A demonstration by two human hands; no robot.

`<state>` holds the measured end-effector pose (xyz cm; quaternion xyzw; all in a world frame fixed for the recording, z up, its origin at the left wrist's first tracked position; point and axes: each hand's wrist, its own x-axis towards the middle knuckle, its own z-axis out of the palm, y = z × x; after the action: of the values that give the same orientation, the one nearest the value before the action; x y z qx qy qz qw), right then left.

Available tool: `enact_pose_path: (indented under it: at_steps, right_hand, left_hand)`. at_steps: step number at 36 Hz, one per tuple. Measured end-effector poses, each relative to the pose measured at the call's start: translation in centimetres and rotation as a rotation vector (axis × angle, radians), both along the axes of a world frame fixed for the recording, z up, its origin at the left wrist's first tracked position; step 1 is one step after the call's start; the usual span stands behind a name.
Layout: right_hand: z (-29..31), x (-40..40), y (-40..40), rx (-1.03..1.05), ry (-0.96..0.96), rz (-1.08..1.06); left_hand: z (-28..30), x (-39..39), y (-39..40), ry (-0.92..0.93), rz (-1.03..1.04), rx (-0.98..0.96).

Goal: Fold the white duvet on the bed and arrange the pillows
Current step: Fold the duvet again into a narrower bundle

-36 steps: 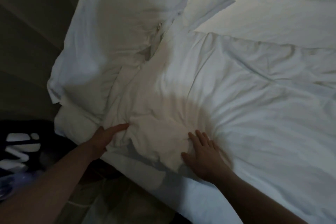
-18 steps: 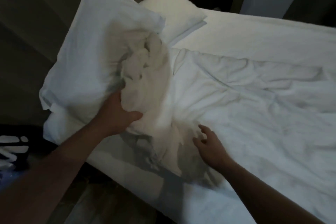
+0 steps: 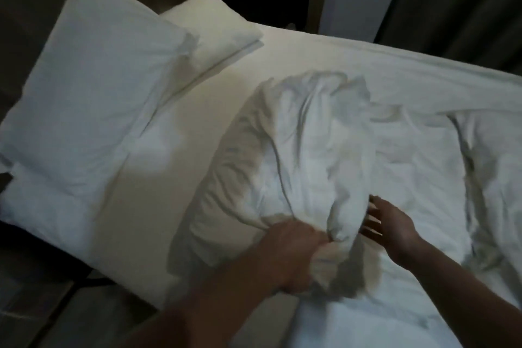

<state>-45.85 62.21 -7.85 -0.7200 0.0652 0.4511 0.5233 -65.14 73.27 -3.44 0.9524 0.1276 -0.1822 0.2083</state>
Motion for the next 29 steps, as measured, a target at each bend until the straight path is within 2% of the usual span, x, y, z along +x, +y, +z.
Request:
enact_pose_path:
  at_steps: [3,5,8,11,14,16,18,22,25,29]
  right_hand:
    - [-0.5,0.9,-1.5,-0.041,0.027,-0.014]
    - [-0.9,0.8,-2.0,-0.064,0.012,0.039]
    - [-1.3,0.2,-1.5,-0.063,0.004,0.107]
    - [-1.7,-0.4,0.0,-0.03,-0.011,0.118]
    - [-1.7,-1.0,2.2,-0.01,-0.051,0.101]
    - [-2.0,-1.3,3.7,-0.014,-0.055,0.078]
    - [-1.6,-1.4,5.5,0.007,-0.072,0.044]
    - [-0.8,-0.1,9.3,0.06,-0.015,-0.08]
    - [-0.1,1.0,10.3,0.045,0.052,-0.05]
    - [2.3,2.8,10.5,0.09,-0.066,-0.119]
  left_hand:
    - [-3.3,0.2,-1.9,0.186,0.021,-0.053]
    - [-4.0,0.1,-2.6,0.205,0.043,-0.073]
    - [-2.8,-0.1,-2.6,0.125,0.076,-0.152]
    - [-0.5,-0.2,-1.1,-0.089,0.21,-0.217]
    - [0.0,0.6,1.8,-0.346,0.465,-0.092]
    - [-0.9,1.7,3.7,-0.353,0.657,-0.031]
    - [-2.8,2.7,5.1,-0.232,0.768,-0.099]
    - [-6.8,3.7,5.7,-0.113,0.593,-0.127]
    - [-5.2,4.6,5.8,-0.238,0.48,-0.221]
    - [0.2,4.9,6.5,-0.492,0.313,-0.219]
